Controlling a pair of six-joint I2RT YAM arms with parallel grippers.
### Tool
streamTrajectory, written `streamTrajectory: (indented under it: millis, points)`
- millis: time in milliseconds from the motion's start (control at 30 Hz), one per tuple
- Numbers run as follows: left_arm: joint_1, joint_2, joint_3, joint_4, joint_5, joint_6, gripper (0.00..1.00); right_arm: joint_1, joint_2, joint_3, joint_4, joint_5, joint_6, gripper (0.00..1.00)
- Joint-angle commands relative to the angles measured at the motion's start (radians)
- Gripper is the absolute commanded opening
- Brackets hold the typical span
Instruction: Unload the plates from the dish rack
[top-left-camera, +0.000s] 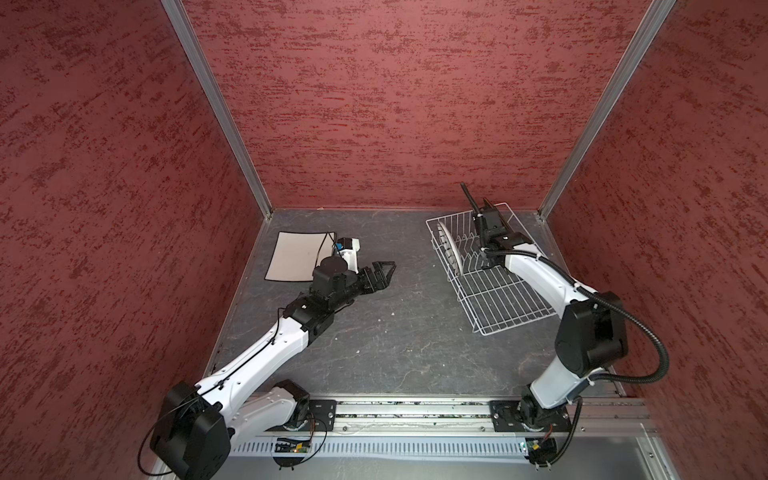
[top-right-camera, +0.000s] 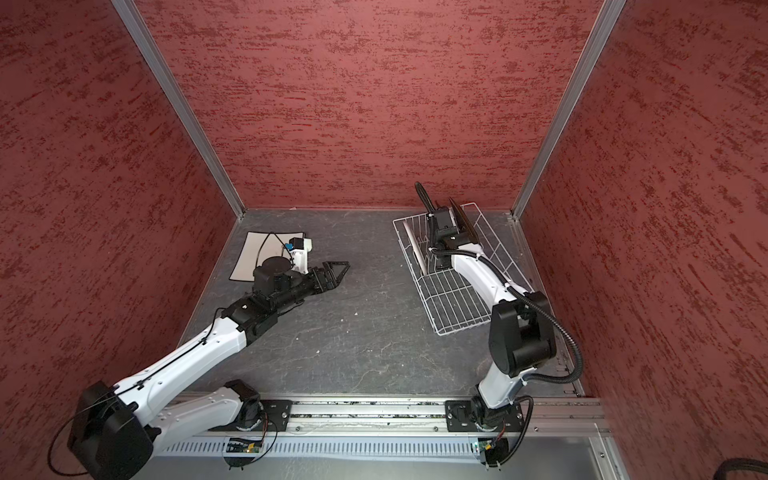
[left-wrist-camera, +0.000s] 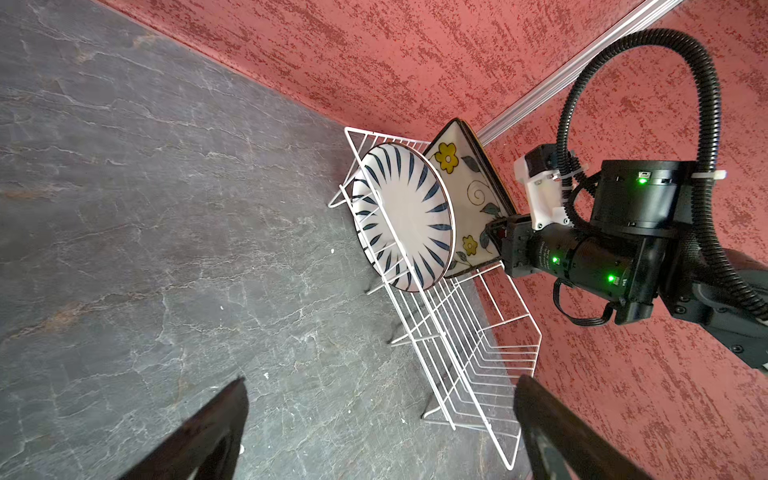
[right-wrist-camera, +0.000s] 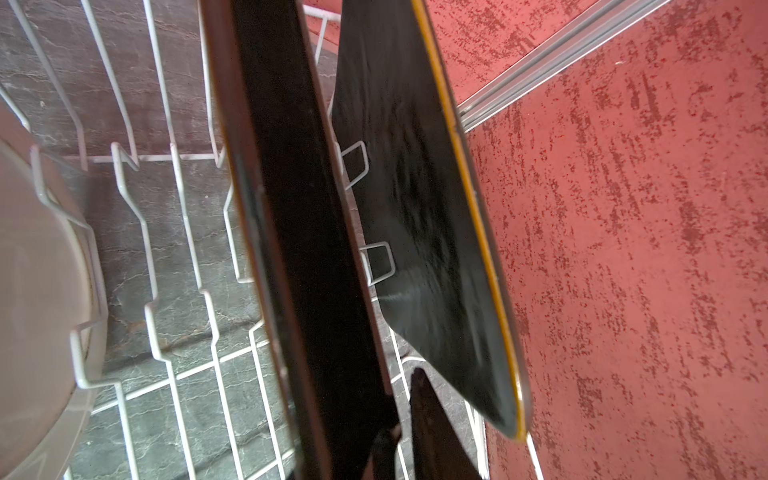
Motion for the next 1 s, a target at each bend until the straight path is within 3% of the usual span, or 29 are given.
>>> streamTrajectory:
  millis: [0,967]
  points:
    - [0.005,-0.013,-0.004,0.009,0.009,0.011,0.99,-0.005,-0.001,-0.009,-0.001,0.011,-0.011,0.23]
    - [0.006,-0.004,0.004,0.0,0.013,0.01,1.0,-0.005,0.001,-0.005,-0.005,0.007,-0.01,0.16]
